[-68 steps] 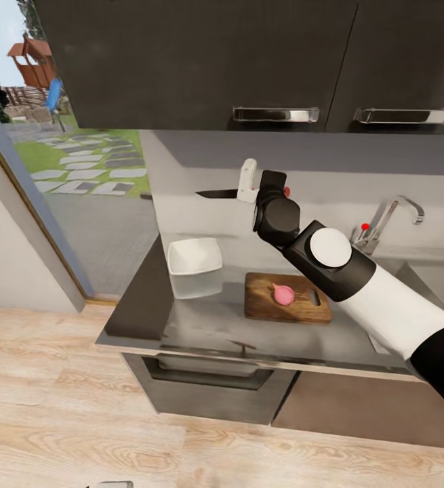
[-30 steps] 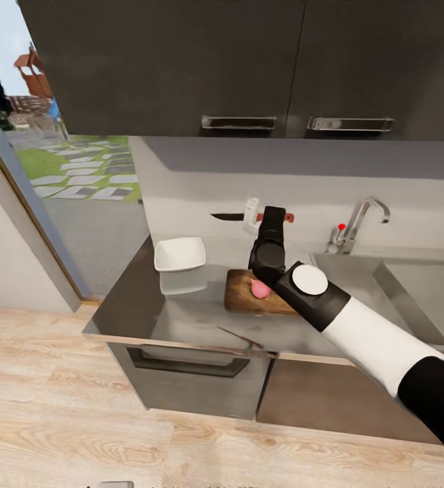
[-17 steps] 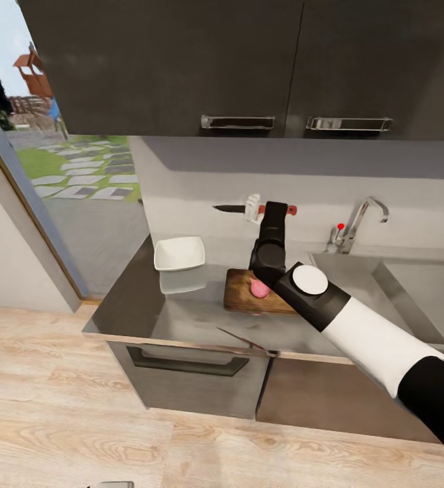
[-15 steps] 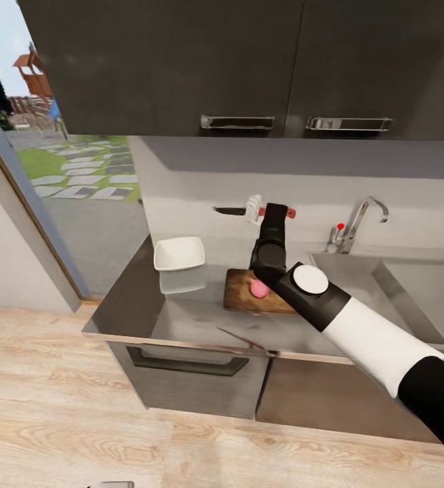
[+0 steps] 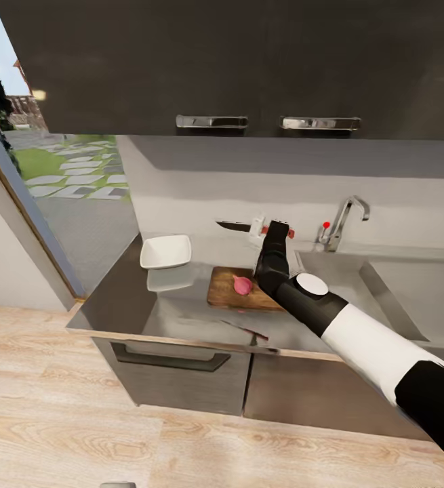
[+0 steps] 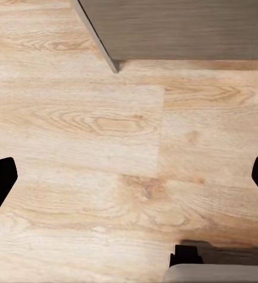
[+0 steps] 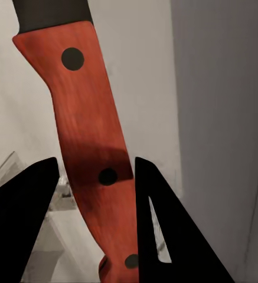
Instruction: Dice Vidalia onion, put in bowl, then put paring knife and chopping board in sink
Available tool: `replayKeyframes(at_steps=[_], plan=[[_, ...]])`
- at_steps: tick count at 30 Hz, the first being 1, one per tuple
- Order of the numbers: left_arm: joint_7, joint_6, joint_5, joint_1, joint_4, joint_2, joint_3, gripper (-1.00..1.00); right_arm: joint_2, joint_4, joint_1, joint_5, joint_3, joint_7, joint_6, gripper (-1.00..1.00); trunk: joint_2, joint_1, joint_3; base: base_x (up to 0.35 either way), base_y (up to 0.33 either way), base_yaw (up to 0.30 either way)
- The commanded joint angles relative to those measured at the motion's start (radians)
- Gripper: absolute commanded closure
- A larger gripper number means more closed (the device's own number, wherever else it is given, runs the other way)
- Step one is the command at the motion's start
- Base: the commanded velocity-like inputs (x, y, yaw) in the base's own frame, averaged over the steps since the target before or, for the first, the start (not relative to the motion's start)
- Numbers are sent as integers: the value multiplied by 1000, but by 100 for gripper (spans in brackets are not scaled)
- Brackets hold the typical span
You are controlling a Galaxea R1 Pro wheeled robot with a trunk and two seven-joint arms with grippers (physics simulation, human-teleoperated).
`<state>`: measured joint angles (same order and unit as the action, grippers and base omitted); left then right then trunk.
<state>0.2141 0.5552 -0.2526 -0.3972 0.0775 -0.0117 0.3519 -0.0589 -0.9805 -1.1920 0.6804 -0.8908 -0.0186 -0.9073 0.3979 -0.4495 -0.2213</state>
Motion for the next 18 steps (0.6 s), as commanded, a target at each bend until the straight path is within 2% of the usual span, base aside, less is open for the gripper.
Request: replayKeyframes(at_steps=[1,5,9,15,18], plan=[[2,4,-5,-2,4,1,9,-100,0,0,0,-11,-5,-7,-3,100,2,0,-2,-38,-130,0],[2,2,-5,-2,4,1,9,-100,6,0,2,-29,-5,-49,0,100,2,0,-2,-14,-50,0],[-10,2,-5,-2,4,1,9,-100,34,0,3,-36,-5,-104,1,100,2,0,-2,-3,-11,0],[-23,2,-6,-2,4,-1,9,-100,65,2,20,-37,-7,-121,0,100,2,0,-2,0,-2,0],[-24,2,-5,-2,4,-1,9,-100,74,17,65,-35,-20,-199,1,100,2,0,-2,-57,-113,0]])
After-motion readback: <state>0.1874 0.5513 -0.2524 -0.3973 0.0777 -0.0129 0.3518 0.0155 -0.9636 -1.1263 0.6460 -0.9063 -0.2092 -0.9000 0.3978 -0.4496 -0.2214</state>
